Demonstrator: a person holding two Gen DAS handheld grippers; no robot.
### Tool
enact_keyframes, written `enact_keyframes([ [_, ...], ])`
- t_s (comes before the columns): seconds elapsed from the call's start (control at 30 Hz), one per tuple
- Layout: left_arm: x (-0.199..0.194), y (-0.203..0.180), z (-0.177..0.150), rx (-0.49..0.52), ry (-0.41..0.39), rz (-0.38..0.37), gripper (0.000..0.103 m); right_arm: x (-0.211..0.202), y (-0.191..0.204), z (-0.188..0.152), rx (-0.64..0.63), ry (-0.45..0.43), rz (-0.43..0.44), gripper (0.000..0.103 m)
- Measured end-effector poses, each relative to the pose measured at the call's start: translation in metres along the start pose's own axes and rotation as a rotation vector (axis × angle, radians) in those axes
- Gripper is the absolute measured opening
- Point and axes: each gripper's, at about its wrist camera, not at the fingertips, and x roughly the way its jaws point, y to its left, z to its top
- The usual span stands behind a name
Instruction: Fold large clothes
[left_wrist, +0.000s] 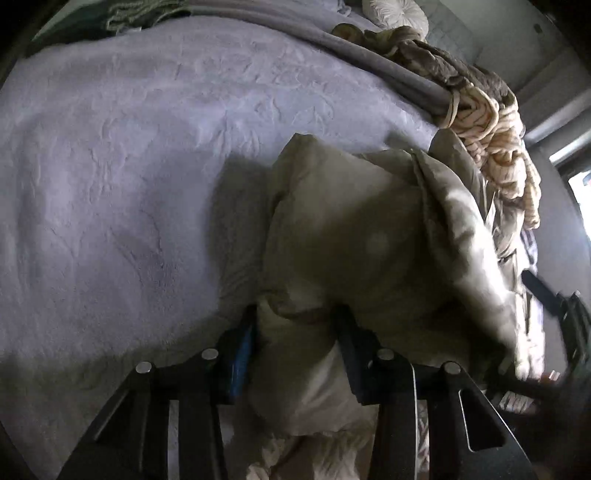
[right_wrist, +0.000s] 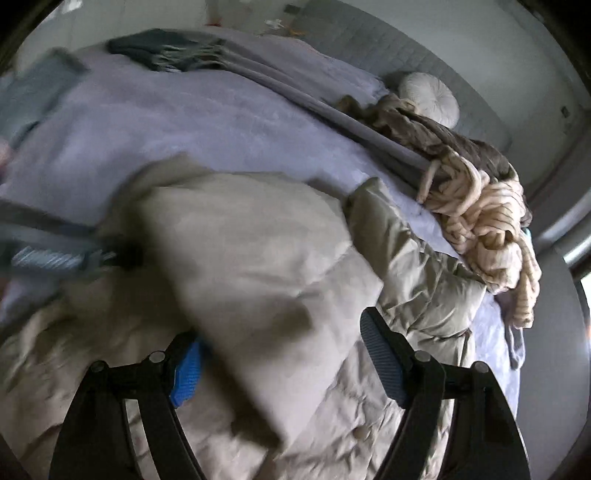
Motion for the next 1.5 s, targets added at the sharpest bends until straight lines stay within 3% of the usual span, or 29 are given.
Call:
enact_keyframes([
  [0.13, 0.007, -0.016, 0.001, 0.074, -0.012, 0.067, 0.045, 0.000, -0.081, -0.027, 0.355, 0.015, 0.005, 0.082],
  [0.2, 0.002, -0.023, 0.001, 0.099, -0.029, 0.109, 0.045, 0.006, -0.128, -0.058, 0.587, 0.049, 0.113, 0.082],
  [0.33, -0.031, -0.041, 0.008, 0.152, -0.148, 0.139, 0.044, 0.032, -0.184, -0.123, 0.996, 0.105, 0.442, 0.081],
  [0.37, -0.037, -0.045, 0.014, 0.160, -0.173, 0.137, 0.044, 0.038, -0.191, -0.136, 1.073, 0.107, 0.498, 0.078],
  [0.43, -0.038, -0.051, 0.026, 0.175, -0.191, 0.137, 0.044, 0.043, -0.196, -0.149, 1.160, 0.096, 0.561, 0.050],
  [0.47, -0.032, -0.054, 0.033, 0.179, -0.184, 0.143, 0.044, 0.046, -0.198, -0.152, 1.183, 0.099, 0.580, 0.025],
  [0.5, -0.024, -0.058, 0.037, 0.182, -0.176, 0.147, 0.044, 0.048, -0.200, -0.155, 1.200, 0.105, 0.583, 0.007],
  [0.63, 0.014, -0.064, 0.032, 0.215, -0.123, 0.243, 0.044, 0.035, -0.202, -0.156, 1.175, 0.056, 0.594, 0.006],
  [0.77, 0.027, -0.062, 0.025, 0.201, -0.107, 0.238, 0.045, 0.029, -0.206, -0.181, 1.185, 0.080, 0.533, 0.006],
  [0.87, 0.035, -0.067, 0.023, 0.233, -0.104, 0.271, 0.045, 0.043, -0.203, -0.205, 1.182, 0.155, 0.500, 0.009],
  [0.93, 0.036, -0.069, 0.023, 0.234, -0.104, 0.281, 0.045, 0.041, -0.204, -0.215, 1.165, 0.141, 0.488, 0.011],
  [1.0, 0.033, -0.067, 0.024, 0.228, -0.106, 0.282, 0.045, 0.028, -0.209, -0.219, 1.114, 0.136, 0.411, 0.020],
  [1.17, 0.006, -0.076, 0.015, 0.221, -0.120, 0.328, 0.045, -0.004, -0.225, -0.229, 0.983, 0.156, 0.221, 0.023],
  [1.23, -0.005, -0.084, 0.009, 0.238, -0.124, 0.315, 0.045, -0.013, -0.232, -0.238, 0.986, 0.166, 0.207, 0.025],
  [1.37, -0.023, -0.111, -0.012, 0.304, -0.111, 0.294, 0.045, -0.025, -0.241, -0.251, 1.029, 0.173, 0.262, 0.026],
  [1.43, -0.024, -0.125, -0.025, 0.317, -0.089, 0.275, 0.057, -0.028, -0.243, -0.257, 1.053, 0.175, 0.295, 0.037],
  [1.47, -0.024, -0.134, -0.033, 0.318, -0.079, 0.267, 0.073, -0.029, -0.244, -0.261, 1.070, 0.177, 0.311, 0.048],
  [1.5, -0.025, -0.141, -0.040, 0.318, -0.083, 0.260, 0.076, -0.031, -0.245, -0.266, 1.089, 0.174, 0.329, 0.052],
])
